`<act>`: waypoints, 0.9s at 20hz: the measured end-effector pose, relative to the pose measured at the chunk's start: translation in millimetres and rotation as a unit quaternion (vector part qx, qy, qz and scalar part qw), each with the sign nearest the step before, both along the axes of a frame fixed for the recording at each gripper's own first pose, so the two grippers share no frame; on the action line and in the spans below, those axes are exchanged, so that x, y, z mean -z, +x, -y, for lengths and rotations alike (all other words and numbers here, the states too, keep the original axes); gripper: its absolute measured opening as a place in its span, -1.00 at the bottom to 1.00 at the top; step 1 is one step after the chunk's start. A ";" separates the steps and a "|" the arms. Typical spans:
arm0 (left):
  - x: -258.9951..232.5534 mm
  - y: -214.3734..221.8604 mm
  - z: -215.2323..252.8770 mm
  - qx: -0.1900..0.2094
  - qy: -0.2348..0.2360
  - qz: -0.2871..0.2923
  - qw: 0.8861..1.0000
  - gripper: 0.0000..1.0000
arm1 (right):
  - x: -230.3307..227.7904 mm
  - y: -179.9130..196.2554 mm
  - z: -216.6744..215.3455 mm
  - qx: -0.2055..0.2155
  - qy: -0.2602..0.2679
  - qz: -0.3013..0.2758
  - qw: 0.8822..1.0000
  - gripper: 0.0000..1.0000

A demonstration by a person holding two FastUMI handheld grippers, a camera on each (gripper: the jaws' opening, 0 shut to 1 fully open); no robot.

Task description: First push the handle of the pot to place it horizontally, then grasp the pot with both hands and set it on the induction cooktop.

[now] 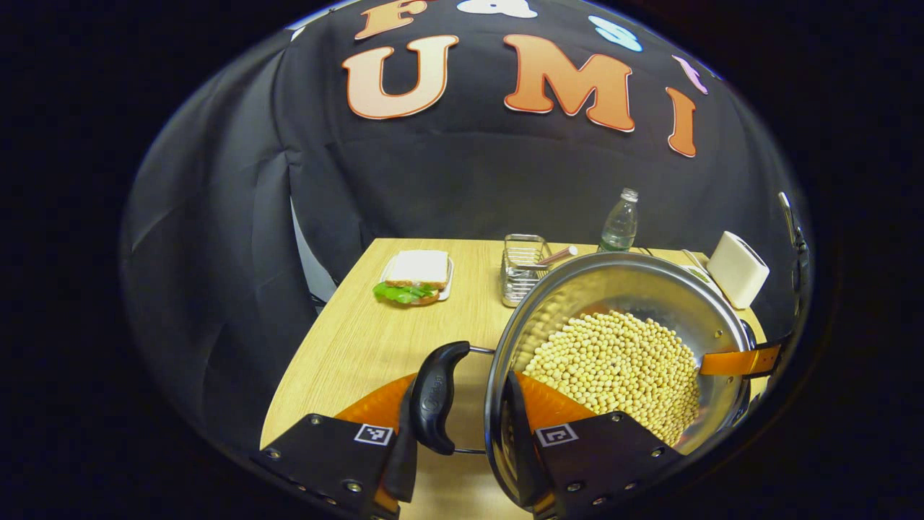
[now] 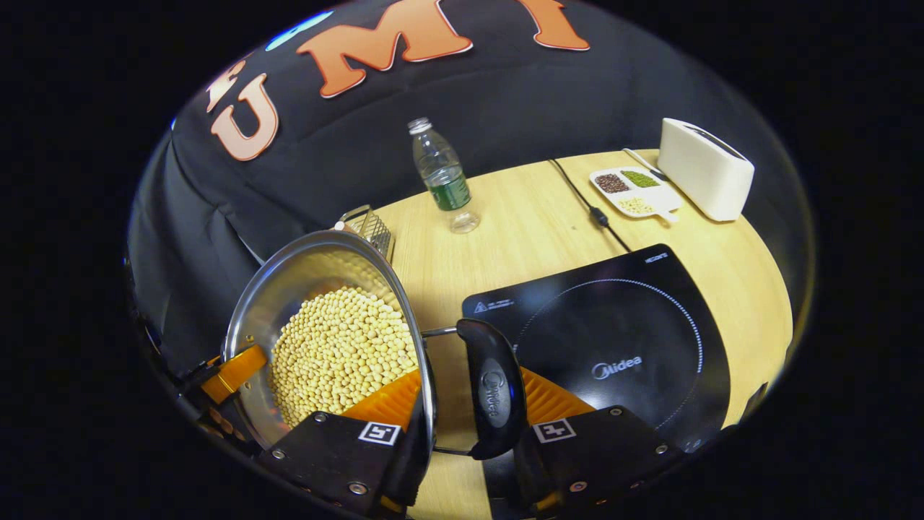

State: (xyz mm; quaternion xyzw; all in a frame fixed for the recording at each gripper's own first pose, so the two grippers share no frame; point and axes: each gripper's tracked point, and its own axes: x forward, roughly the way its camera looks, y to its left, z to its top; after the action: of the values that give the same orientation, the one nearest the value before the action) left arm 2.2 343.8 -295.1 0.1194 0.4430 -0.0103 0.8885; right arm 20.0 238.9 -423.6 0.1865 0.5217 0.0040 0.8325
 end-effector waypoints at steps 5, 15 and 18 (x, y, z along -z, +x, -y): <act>-30.3 -0.1 0.1 0.031 -0.001 0.009 0.999 0.07 | -15.3 -1.0 44.4 0.035 0.002 0.017 0.999 0.05; -19.5 12.1 45.1 0.090 -0.003 0.013 0.996 0.08 | -41.6 -19.8 133.4 0.091 0.001 0.025 0.996 0.05; -18.4 10.9 55.7 0.097 -0.007 0.012 0.995 0.12 | -47.8 -30.2 149.7 0.096 -0.003 0.024 0.995 0.05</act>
State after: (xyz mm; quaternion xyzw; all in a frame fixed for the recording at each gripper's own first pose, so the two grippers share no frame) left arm 13.1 288.0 -276.7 0.1562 0.4181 -0.0981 0.8895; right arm -10.2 89.2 -375.8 0.2330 0.4811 -0.0731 0.8420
